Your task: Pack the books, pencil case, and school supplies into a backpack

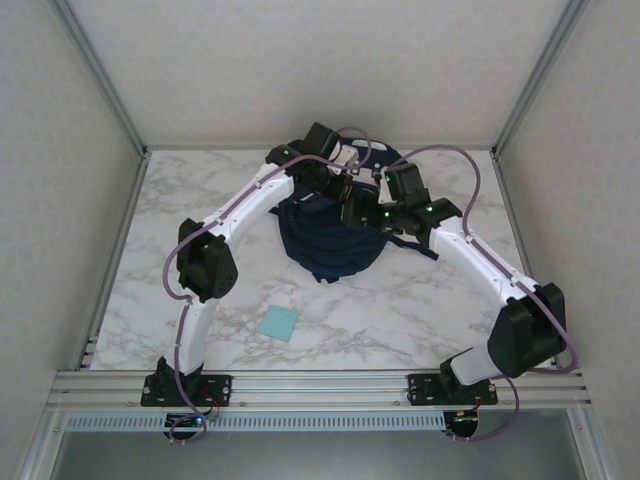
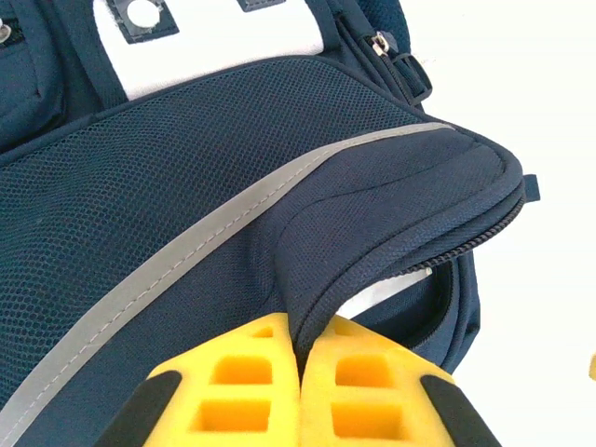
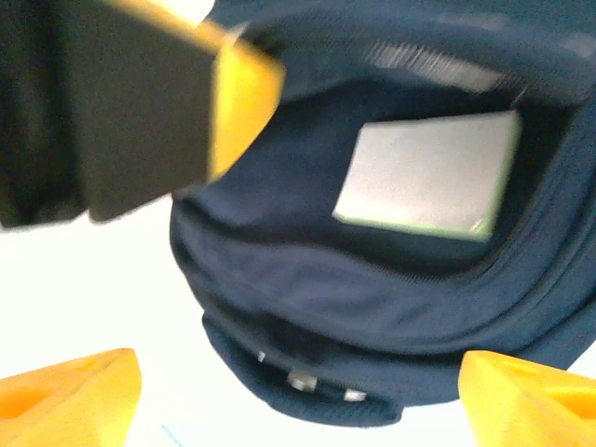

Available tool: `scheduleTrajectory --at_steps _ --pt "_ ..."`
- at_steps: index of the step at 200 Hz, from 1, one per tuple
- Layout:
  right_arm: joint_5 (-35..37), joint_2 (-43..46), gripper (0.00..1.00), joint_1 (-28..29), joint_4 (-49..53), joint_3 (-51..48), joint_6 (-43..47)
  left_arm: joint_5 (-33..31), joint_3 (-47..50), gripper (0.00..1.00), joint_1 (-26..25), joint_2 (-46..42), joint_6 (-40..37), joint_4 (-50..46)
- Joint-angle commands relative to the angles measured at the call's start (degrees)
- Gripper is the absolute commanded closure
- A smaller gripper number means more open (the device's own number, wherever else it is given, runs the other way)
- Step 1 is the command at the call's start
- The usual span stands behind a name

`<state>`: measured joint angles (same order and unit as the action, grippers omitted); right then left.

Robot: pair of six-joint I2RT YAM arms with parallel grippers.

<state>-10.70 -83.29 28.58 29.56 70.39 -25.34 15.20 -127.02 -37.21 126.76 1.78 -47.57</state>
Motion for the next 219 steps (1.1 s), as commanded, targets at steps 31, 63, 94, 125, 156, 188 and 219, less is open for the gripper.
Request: scheduleTrajectory --at_steps 31,63,94,125,156,188,219 --pt "-3.7 -1.6 0.05 12.2 2.4 -6.3 10.6 7.1 -3.7 1.0 2.6 1.0 1.8 0.9" --pt "-2.4 -6.0 0.05 20.8 -4.6 -7.2 15.0 10.8 -3.5 1.0 3.4 1.3 1.5 -0.7" --pt "-1.3 -12.9 0.04 26.7 -7.6 -4.2 18.0 13.4 -2.6 1.0 3.8 1.2 1.8 -1.1" --pt "3.8 -19.3 0.02 33.0 -6.2 0.4 21.4 14.6 -1.1 1.0 3.9 0.7 2.0 -0.7" --pt "8.1 -24.8 0.01 37.1 -2.6 5.2 25.5 14.9 -0.2 1.0 3.9 0.2 2.0 -0.5" --pt "9.0 -29.2 0.01 39.4 1.3 10.1 27.6 14.9 0.2 1.0 3.8 0.0 1.9 -0.5" --pt "9.7 -32.3 0.01 41.2 2.4 12.3 29.4 14.7 0.4 1.0 3.9 0.1 1.9 -0.7"
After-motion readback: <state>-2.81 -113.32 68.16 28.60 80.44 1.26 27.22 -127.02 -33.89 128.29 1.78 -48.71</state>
